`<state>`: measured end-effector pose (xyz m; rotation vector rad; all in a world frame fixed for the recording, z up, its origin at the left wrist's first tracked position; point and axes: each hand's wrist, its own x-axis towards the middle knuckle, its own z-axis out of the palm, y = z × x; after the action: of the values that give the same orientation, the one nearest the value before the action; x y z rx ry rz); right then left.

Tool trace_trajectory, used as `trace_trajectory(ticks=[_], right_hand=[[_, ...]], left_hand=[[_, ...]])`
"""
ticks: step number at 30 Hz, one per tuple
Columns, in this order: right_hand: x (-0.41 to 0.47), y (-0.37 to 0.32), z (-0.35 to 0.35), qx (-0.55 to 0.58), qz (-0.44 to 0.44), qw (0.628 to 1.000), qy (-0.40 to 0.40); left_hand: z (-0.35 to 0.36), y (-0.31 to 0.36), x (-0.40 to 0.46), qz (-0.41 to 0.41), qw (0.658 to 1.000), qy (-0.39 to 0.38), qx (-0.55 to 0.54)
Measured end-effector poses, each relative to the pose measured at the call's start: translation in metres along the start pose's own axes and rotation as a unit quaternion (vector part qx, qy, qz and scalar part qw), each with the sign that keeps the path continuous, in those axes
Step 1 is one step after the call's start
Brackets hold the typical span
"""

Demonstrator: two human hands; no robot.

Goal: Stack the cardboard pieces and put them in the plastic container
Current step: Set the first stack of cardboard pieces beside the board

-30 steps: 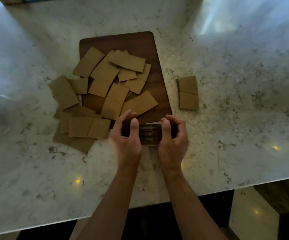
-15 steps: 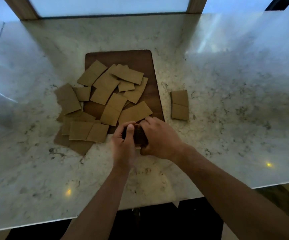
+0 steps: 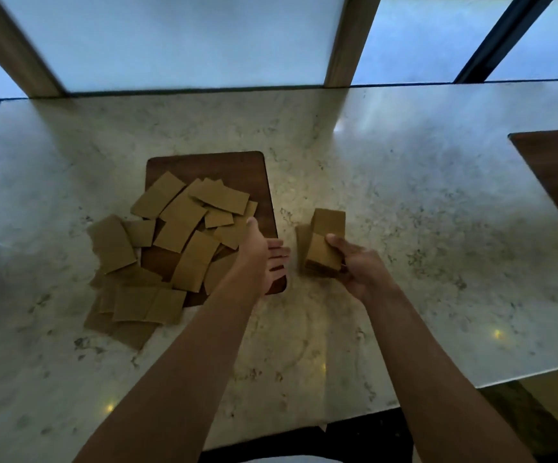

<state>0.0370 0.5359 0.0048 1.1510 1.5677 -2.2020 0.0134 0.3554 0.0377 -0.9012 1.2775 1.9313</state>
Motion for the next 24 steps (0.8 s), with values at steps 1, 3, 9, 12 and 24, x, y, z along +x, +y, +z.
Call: trace_trajectory(ticks=[1,3,9,12,24], right_hand=[[0.003,-0.003,0.001,-0.014,0.002,1.000,0.001],[0.009,-0.007,0.004,-0.036,0.006,0.999,-0.007],[0.011,-0.014,0.006,-0.105,-0.003,0.993,-0.048],[0.008,-0.016,0.010,-0.150,-0.013,0.988,-0.043],[0.013,-0.009,0.007,-0.435,-0.059,0.898,0.033]], left_hand=[[0.009,0.008,0.004,-0.015,1.000,0.004,0.003],[0.022,0.021,0.012,-0.021,0.999,0.027,0.003],[0.041,0.024,0.033,-0.052,0.998,0.039,0.017],[0.048,0.026,0.037,-0.068,0.997,0.044,0.021],[0.073,0.021,0.042,-0.069,0.993,0.077,0.059]])
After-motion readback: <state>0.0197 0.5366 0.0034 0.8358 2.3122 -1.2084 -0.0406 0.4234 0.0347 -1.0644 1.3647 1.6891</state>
